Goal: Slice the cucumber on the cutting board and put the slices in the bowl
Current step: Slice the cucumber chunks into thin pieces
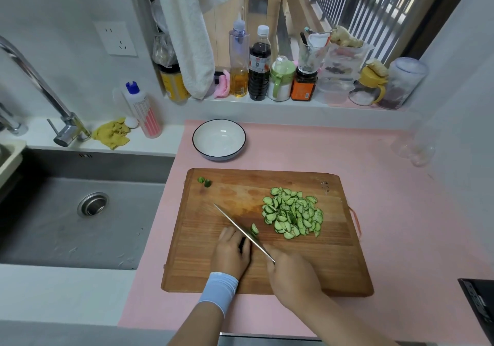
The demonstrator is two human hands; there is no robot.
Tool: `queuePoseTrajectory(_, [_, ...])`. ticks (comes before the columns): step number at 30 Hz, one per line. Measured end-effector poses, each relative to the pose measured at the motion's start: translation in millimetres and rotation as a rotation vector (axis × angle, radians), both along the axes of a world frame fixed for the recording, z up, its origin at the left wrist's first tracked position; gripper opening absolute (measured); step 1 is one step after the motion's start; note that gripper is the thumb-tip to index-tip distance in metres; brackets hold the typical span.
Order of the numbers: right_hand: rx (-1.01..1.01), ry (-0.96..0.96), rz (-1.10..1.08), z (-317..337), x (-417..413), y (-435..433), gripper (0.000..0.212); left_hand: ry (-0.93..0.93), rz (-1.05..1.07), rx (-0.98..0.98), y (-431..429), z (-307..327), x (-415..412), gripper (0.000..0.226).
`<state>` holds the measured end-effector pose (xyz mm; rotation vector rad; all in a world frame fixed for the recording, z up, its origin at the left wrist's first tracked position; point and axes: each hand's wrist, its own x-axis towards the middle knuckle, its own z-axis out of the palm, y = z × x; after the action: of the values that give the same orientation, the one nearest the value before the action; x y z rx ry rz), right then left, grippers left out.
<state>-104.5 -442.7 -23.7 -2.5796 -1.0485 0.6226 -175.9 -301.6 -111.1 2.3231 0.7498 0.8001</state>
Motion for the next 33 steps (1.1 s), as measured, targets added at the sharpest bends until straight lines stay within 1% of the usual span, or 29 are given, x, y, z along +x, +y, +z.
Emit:
queuePoseTrajectory(6, [0.01,0.014,0.01,12,1,-20,0.039,-0.012,-0.007,0.004,1,0,0,0.023])
queuePoseTrajectory(8, [0.015,0.038,0.007,14,3,-22,0.036,-0.007,-0.002,-0.001,2,-2,-1,0.019])
queuePoseTrajectory(11, [0.006,0.075,0.012,15,7,-20,0.026,-0.007,0.009,0.003,2,-3,-1,0.005])
queuePoseTrajectory(15, [-0.005,0.082,0.013,13,10,-8,0.029,0.001,0.014,0.002,3,-4,0,0.002])
queuePoseTrajectory(17, [-0.029,0.085,0.005,10,10,1,0.037,0.003,0.023,0.0,3,-4,-1,0.015])
queuePoseTrajectory(18, [-0.041,0.084,0.004,9,10,5,0.04,0.005,0.026,-0.002,3,-4,-1,0.017])
queuePoseTrajectory(21, [-0.061,0.084,0.005,7,11,12,0.043,0.003,0.036,0.004,1,-4,-2,0.006])
queuePoseTrajectory(26, [-0.049,0.055,0.018,6,9,11,0.044,0.001,0.045,-0.003,1,-5,-2,0.016])
queuePoseTrajectory(28, [-0.035,0.037,0.021,6,7,9,0.045,0.002,0.04,0.001,1,-7,-2,0.006])
queuePoseTrajectory(29, [-0.031,0.024,0.027,7,5,7,0.045,0.001,0.038,0.0,1,-8,-2,0.005])
queuePoseTrajectory(31, [-0.021,0.011,0.037,9,2,2,0.045,0.003,0.036,-0.005,1,-7,-3,0.017])
queuePoseTrajectory(33, [-0.018,0.018,0.03,12,0,-4,0.043,-0.005,0.033,-0.004,0,-5,-3,0.019])
